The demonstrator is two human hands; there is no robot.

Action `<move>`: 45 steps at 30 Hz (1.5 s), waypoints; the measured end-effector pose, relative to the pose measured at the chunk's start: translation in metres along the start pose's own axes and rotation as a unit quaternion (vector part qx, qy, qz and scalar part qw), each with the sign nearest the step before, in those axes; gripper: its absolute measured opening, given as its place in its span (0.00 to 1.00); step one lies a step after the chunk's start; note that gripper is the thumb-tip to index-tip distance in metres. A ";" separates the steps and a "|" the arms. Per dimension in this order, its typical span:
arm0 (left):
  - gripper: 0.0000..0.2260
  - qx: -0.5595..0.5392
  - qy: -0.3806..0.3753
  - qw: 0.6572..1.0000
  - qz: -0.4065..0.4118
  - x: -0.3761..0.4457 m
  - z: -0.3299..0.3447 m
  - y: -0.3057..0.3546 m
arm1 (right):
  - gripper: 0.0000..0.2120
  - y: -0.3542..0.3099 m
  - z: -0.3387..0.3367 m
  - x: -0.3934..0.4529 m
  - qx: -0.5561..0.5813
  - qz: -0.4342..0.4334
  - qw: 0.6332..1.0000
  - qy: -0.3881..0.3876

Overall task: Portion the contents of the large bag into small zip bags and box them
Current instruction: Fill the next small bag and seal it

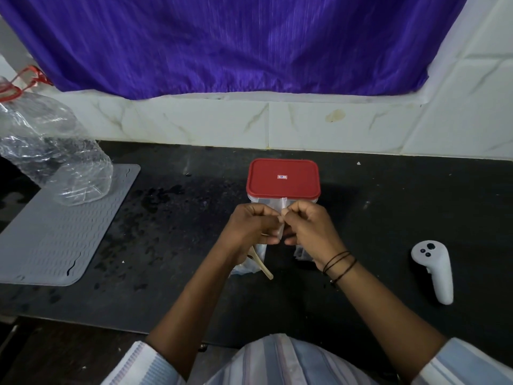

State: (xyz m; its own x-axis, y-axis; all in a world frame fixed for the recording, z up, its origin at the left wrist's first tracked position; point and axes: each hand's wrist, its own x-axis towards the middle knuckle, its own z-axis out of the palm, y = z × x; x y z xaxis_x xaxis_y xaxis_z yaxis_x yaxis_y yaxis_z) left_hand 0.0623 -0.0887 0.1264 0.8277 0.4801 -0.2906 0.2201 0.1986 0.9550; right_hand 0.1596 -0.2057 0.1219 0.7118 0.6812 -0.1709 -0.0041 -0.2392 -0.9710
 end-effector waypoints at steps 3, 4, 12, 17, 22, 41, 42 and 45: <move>0.03 -0.026 0.004 0.999 -0.034 -0.001 0.002 -0.001 | 0.08 -0.002 -0.003 -0.003 0.032 0.014 0.999 -0.027; 0.03 -0.038 0.002 0.998 -0.043 -0.001 0.003 -0.001 | 0.08 -0.002 -0.003 -0.003 0.048 0.023 0.998 -0.034; 0.06 -0.114 0.002 0.987 -0.109 -0.003 0.004 0.002 | 0.07 -0.003 -0.005 -0.007 0.125 0.043 0.988 -0.074; 0.05 -0.060 0.034 0.998 -0.004 -0.008 0.006 -0.002 | 0.08 -0.003 -0.007 -0.008 0.076 0.019 0.995 -0.065; 0.05 0.038 0.077 0.994 0.070 -0.007 0.009 -0.007 | 0.06 -0.003 -0.005 -0.009 0.044 -0.002 0.999 -0.018; 0.07 0.089 0.068 0.991 0.068 -0.011 0.012 -0.007 | 0.05 0.008 -0.013 -0.011 -0.017 -0.060 0.998 -0.022; 0.08 0.096 0.071 0.991 0.068 -0.010 0.011 -0.008 | 0.04 0.009 -0.013 -0.011 -0.021 -0.060 0.998 -0.025; 0.08 0.108 0.079 0.989 0.065 -0.009 0.011 -0.009 | 0.05 0.009 -0.012 -0.012 -0.031 -0.055 0.998 -0.027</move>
State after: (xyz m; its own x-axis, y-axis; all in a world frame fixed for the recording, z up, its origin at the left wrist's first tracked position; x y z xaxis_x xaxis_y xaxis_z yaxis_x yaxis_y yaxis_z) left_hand 0.0583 -0.1042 0.1214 0.7687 0.6207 -0.1543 0.2370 -0.0523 0.9701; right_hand 0.1597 -0.2247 0.1171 0.6671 0.7412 -0.0746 0.1158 -0.2021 -0.9725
